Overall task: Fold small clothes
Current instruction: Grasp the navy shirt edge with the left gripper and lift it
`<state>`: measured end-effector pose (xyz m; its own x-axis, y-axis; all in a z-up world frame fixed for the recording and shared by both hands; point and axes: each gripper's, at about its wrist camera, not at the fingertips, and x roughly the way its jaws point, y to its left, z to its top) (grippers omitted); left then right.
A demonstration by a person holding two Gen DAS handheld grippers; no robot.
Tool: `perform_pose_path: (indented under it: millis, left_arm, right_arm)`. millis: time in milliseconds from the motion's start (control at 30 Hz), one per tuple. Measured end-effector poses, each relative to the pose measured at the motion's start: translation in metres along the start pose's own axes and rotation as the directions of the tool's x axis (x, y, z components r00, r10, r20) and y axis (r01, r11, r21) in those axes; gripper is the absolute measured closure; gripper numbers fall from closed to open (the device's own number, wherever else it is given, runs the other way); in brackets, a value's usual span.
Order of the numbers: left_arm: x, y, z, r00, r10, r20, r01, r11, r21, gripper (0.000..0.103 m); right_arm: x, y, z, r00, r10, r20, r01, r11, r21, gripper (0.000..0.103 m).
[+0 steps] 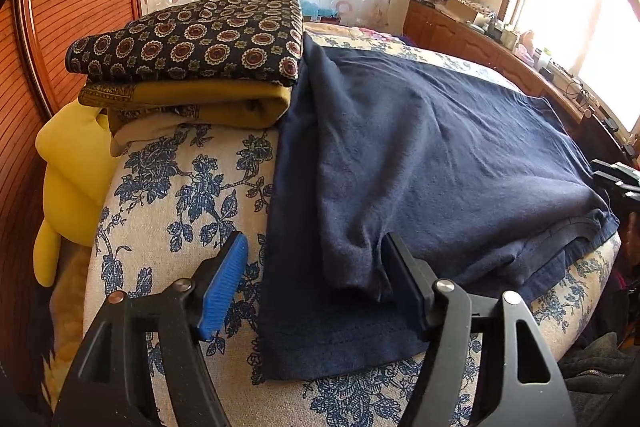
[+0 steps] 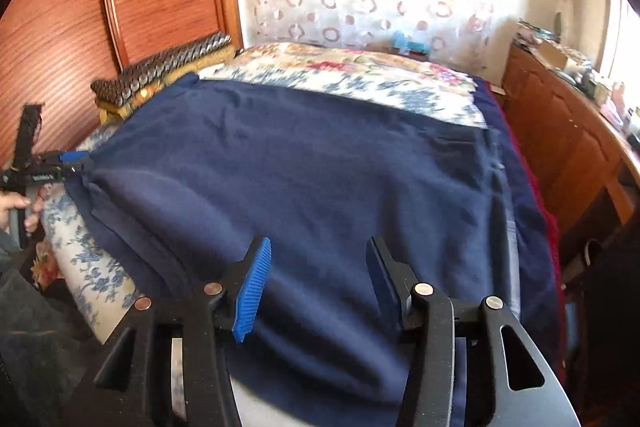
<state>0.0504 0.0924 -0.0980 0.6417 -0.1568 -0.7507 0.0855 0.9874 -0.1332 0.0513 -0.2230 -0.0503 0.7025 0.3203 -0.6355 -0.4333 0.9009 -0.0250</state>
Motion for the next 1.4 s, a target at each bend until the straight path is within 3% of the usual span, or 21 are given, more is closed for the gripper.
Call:
perform_pose_path:
  millis: [267, 367, 700, 733, 867, 967, 1167, 1400]
  left_arm:
    - [-0.003, 0.004, -0.003, 1.0, -0.019, 0.02, 0.019, 1.0, -0.011, 0.051]
    - [-0.003, 0.003, -0.005, 0.999, -0.013, 0.036, 0.013, 1.0, 0.003, 0.051]
    - [-0.002, -0.003, -0.012, 0.995, -0.002, 0.1, -0.002, 0.999, 0.037, 0.051]
    - [-0.002, -0.003, -0.012, 0.995, 0.0, 0.098, -0.004, 0.999, 0.036, 0.054]
    - [-0.002, -0.004, -0.01, 0.994, -0.078, 0.075, 0.078, 0.997, 0.008, 0.089]
    - [-0.006, -0.011, -0.006, 0.993, -0.085, 0.087, 0.085, 0.996, 0.013, 0.093]
    - [-0.036, -0.042, 0.025, 0.968, -0.174, 0.181, 0.162, 0.984, 0.077, 0.094]
    - [-0.042, -0.107, 0.086, 0.931, -0.304, 0.202, 0.259, 0.94, 0.221, 0.094]
  right_arm:
    - [0.035, 0.001, -0.009, 0.998, -0.058, -0.029, 0.058, 0.998, -0.004, 0.051]
    - [0.039, 0.006, -0.01, 0.998, -0.059, 0.008, 0.059, 0.998, 0.027, 0.045]
    - [0.031, 0.012, -0.03, 0.994, -0.058, 0.094, 0.052, 0.996, 0.068, 0.044]
    - [0.029, 0.01, -0.032, 0.994, -0.052, 0.096, 0.045, 0.996, 0.079, 0.044]
    - [0.029, 0.004, -0.033, 0.994, -0.039, 0.1, 0.029, 0.995, 0.1, 0.044]
    - [0.029, 0.004, -0.033, 0.994, -0.041, 0.099, 0.031, 0.995, 0.098, 0.044]
    - [0.03, 0.002, -0.031, 0.995, -0.039, 0.092, 0.03, 0.995, 0.099, 0.044]
    - [0.014, -0.017, -0.028, 0.99, -0.092, 0.109, 0.078, 0.989, 0.127, 0.044]
